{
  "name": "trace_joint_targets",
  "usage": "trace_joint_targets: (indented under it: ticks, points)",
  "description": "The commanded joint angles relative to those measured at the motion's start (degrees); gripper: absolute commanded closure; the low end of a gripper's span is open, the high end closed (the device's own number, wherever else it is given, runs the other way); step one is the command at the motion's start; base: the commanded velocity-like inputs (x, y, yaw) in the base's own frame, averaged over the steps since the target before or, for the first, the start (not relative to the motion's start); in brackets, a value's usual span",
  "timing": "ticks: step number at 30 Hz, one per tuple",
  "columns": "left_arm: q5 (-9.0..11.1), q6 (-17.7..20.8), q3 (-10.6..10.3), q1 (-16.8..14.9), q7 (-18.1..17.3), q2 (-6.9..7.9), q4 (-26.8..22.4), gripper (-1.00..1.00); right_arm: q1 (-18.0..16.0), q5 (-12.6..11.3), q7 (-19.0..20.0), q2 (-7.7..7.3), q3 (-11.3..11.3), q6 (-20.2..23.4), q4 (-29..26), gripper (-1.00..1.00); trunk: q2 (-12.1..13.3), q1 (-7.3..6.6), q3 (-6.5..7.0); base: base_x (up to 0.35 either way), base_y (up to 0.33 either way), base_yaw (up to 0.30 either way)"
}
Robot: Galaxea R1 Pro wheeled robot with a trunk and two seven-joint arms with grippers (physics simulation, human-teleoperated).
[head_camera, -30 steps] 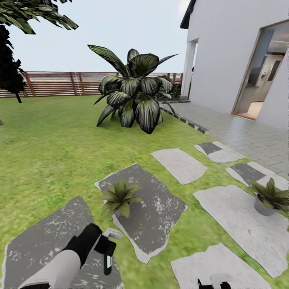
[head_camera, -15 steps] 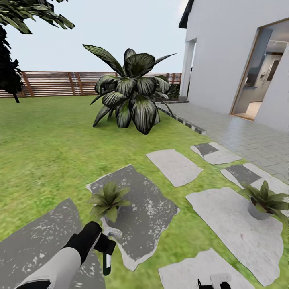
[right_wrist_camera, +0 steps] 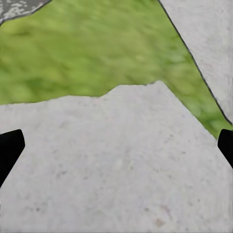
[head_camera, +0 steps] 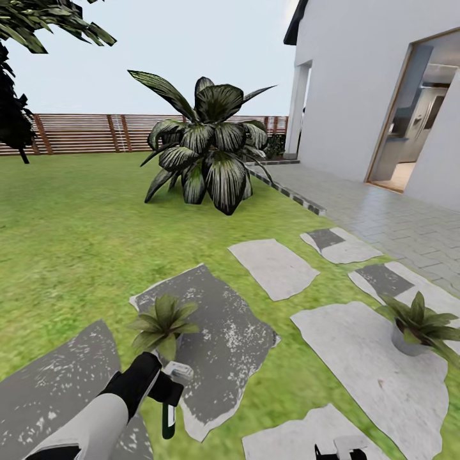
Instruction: Pick up the pesticide atomizer in the garden and spray insectifuge to fully cover both potted plants in the garden.
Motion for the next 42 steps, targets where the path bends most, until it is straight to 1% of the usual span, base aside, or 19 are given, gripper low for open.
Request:
trace_joint_targets:
  ticks: [1, 3, 4, 9, 12, 14, 17, 19, 20, 21, 22, 23, 24, 29, 32, 34, 37, 42]
  points:
    - [-0.58, 0.54, 0.46, -0.06, -0.46, 0.00, -0.15, 1.00, -0.05, 0.62, -0.21, 0.01, -0.33, -0.20, 0.08, -1.00, -0.02, -0.01, -0.05, 0.001, -0.001, 0.000]
    - [-0.55, 1.61, 0.29, -0.54, -0.46, 0.20, -0.19, 1.00, -0.03, 0.64, -0.21, 0.01, -0.33, -0.21, 0.08, -1.00, -0.02, -0.01, -0.05, 0.000, 0.000, 0.000]
    - [-0.52, 3.18, 0.19, -1.34, -0.46, 0.44, -0.17, 1.00, -0.03, 0.64, -0.21, 0.03, -0.33, -0.21, 0.08, -1.00, -0.02, -0.01, -0.05, 0.000, 0.000, 0.000]
    - [-0.64, 7.64, 0.16, -2.67, -0.46, 1.02, -0.27, 1.00, -0.03, 0.65, -0.21, 0.06, -0.33, -0.20, 0.08, -1.00, -0.02, -0.01, -0.06, 0.000, 0.000, 0.004]
    - [-0.63, 8.33, 0.14, -4.02, -0.46, 1.67, -0.19, 1.00, -0.03, 0.65, -0.21, 0.06, -0.33, -0.22, 0.08, -1.00, -0.02, -0.01, -0.10, 0.000, 0.000, 0.134]
    - [-0.49, 8.58, 0.24, -4.55, -0.52, 2.36, -0.16, 1.00, -0.04, 0.65, -0.21, 0.06, -0.33, -0.27, 0.08, -1.00, -0.02, -0.01, -0.14, 0.000, 0.000, 0.233]
    - [-0.43, 9.34, 0.23, -4.77, -0.59, 2.68, -0.16, 1.00, -0.02, 0.65, -0.21, 0.06, -0.33, -0.27, 0.08, -1.00, -0.02, -0.01, -0.21, 0.000, 0.000, 0.255]
    - [-0.45, 9.81, 0.17, -5.11, -2.31, 2.91, -0.06, 1.00, -0.02, 0.65, -0.21, 0.06, -0.33, -0.28, 0.08, -1.00, -0.02, -0.01, -0.25, 0.000, 0.000, 0.262]
    - [-0.53, 9.87, 0.15, -5.19, -3.81, 2.98, 0.00, 1.00, -0.01, 0.65, -0.21, 0.06, -0.33, -0.29, 0.08, -1.00, -0.02, -0.01, -0.28, 0.000, 0.000, 0.263]
    - [-0.69, 9.93, 0.10, -5.26, -6.38, 3.09, 0.04, 1.00, -0.01, 0.65, -0.21, 0.06, -0.33, -0.29, 0.08, -1.00, -0.02, -0.01, -0.30, 0.000, 0.000, 0.264]
    - [-0.76, 9.92, 0.09, -5.28, -7.15, 3.12, 0.02, 1.00, -0.01, 0.65, -0.21, 0.06, -0.33, -0.29, 0.08, -1.00, -0.02, -0.01, -0.32, 0.000, 0.000, 0.264]
    - [-1.40, 9.91, 0.05, -5.34, -9.11, 3.35, -0.07, 1.00, -0.01, 0.65, -0.21, 0.06, -0.33, -0.29, 0.08, -1.00, -0.02, -0.01, -0.35, 0.000, 0.000, 0.264]
    - [-1.92, 9.93, 0.04, -5.35, -9.59, 3.50, -0.10, 1.00, -0.01, 0.65, -0.21, 0.06, -0.33, -0.29, 0.08, -1.00, -0.02, -0.01, -0.37, 0.000, 0.000, 0.264]
    - [-4.97, 9.97, 0.04, -5.10, -10.42, 3.92, -0.21, 1.00, -0.01, 0.65, -0.21, 0.06, -0.33, -0.29, 0.08, -1.00, -0.02, -0.01, -0.44, 0.000, 0.000, 0.260]
    - [-5.59, 9.98, -0.03, -4.91, -10.47, 3.88, -0.17, 1.00, -0.01, 0.65, -0.21, 0.06, -0.33, -0.28, 0.08, -1.00, -0.02, -0.01, -0.45, 0.000, 0.000, 0.141]
    - [-6.46, 9.98, -0.04, -4.86, -10.48, 3.83, -0.11, 1.00, -0.01, 0.65, -0.23, 0.08, -0.33, -0.27, 0.09, -1.00, -0.02, -0.01, -0.45, 0.025, 0.000, 0.027]
    - [-7.23, 10.05, -0.03, -4.85, -10.48, 3.72, -0.08, 1.00, -0.01, 0.71, -0.28, 0.06, -0.33, -0.29, 0.11, -1.00, -0.02, -0.01, -0.45, 0.194, 0.000, 0.008]
    - [-7.51, 10.07, -0.10, -4.70, -10.47, 3.68, -0.08, 1.00, -0.01, 0.73, -0.30, 0.06, -0.33, -0.29, 0.10, -1.00, -0.02, -0.01, -0.45, 0.299, 0.000, 0.001]
